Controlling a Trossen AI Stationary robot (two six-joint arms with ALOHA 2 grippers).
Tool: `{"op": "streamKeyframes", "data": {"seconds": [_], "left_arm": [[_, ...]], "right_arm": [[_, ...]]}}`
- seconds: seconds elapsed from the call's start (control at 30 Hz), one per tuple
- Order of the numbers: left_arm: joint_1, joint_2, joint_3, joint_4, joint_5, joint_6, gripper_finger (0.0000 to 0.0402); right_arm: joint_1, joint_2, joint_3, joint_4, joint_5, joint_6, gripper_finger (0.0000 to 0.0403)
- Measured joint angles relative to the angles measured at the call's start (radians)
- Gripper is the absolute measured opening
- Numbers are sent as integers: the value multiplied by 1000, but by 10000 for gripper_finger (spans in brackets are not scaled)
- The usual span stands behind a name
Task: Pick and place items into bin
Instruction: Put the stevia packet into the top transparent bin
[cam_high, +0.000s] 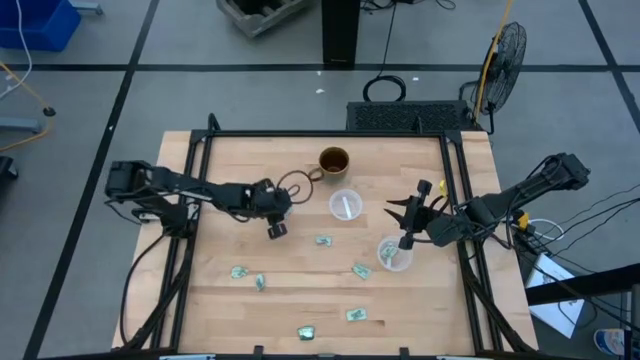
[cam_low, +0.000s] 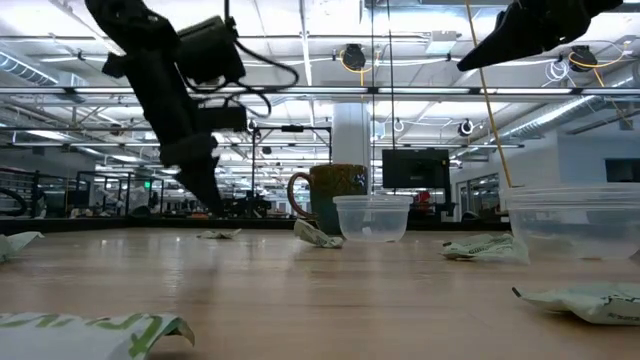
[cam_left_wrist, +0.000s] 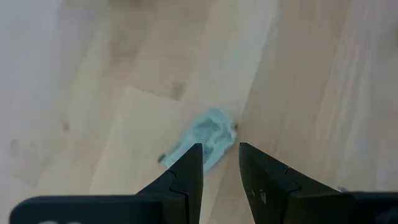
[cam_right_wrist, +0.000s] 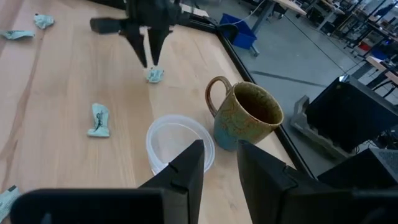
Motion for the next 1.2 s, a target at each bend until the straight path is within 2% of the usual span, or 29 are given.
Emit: {"op": "streamKeyframes", "data": {"seconds": [0.2,0.43,0.53,0.67,0.83,1.0,1.2], "left_arm": [[-2,101,0,86,-40,38,111],[17,138,4,91,-37,22,107],[16,140,3,98,-33,24,79],[16,127,1,111,-20,23,15],[13,106,1,177,-14,12,8],[-27,64,73,268,67,34,5],[-83,41,204,343,82,160,4]], "right_arm": [[0,0,0,-6,0,0,89],[0,0,0,-9,-1,0,89],[0,0,0,-16,-1,0,89],[0,0,0,-18,-1,0,89],[0,0,0,-19,-1,0,89],[0,0,0,-19,-1,0,89],[-7,5,-1,-22,-1,5,89]]}}
